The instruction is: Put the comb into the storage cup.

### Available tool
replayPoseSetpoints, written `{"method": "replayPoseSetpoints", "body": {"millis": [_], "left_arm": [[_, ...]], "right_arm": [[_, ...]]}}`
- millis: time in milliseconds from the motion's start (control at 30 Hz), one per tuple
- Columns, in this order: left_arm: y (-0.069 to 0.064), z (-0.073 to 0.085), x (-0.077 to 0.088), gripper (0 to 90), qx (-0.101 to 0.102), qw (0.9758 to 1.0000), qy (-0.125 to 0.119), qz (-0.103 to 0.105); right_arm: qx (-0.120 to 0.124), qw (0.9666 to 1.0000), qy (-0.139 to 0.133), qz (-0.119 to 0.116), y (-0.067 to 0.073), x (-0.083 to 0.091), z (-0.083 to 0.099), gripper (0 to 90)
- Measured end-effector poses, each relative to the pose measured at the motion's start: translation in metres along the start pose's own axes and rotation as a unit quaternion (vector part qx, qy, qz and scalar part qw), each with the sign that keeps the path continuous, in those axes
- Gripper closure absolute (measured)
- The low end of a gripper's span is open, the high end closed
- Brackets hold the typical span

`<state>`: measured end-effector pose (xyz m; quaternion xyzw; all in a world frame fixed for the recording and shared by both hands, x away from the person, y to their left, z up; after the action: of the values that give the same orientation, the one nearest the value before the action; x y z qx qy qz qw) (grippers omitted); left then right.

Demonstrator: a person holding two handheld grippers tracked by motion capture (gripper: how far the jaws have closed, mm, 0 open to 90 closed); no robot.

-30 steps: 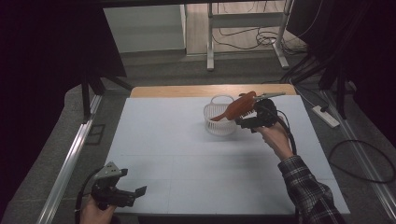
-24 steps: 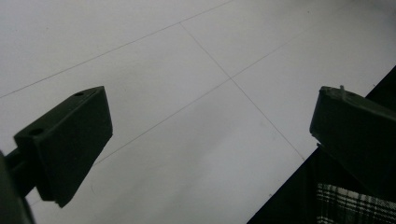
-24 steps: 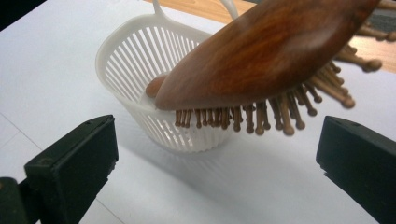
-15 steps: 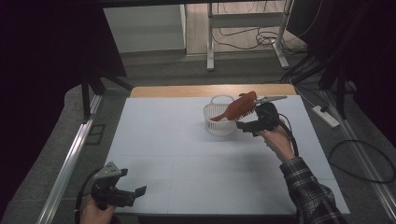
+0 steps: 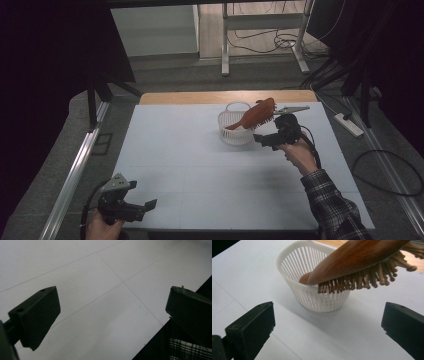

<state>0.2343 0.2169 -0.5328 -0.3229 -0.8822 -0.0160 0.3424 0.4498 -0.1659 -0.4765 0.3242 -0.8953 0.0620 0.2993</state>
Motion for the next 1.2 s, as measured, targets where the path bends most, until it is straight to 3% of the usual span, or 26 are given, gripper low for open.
{"method": "replayPoseSetpoints", "body": {"millis": [600, 800, 1200], "left_arm": [[0.0, 0.0, 0.0, 0.6, 0.0, 1.0, 0.001, 0.001], [0.0, 0.0, 0.0, 0.7, 0.001, 1.0, 0.001, 0.002], [0.0, 0.0, 0.0, 0.8, 0.001, 1.0, 0.001, 0.003]], "right_arm": [[0.015, 0.9997, 0.0, -0.022, 0.009, 0.017, 0.009, 0.0], [0.006, 0.9996, 0.001, -0.029, 0.013, 0.022, 0.012, 0.0], [0.024, 0.9994, 0.009, -0.022, 0.017, 0.031, 0.024, 0.0]]}}
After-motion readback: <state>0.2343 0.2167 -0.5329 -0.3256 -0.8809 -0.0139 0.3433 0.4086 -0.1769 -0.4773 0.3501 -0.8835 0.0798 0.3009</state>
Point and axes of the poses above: each handheld gripper's, and its own axes: x roughly backward along the jaws, z roughly out of its underside, y roughly to its left, the point moved 8 cm from there along -x, roughly forward along the jaws, and after that the axes turned 6 degrees about -y, right-handed, at the moved point
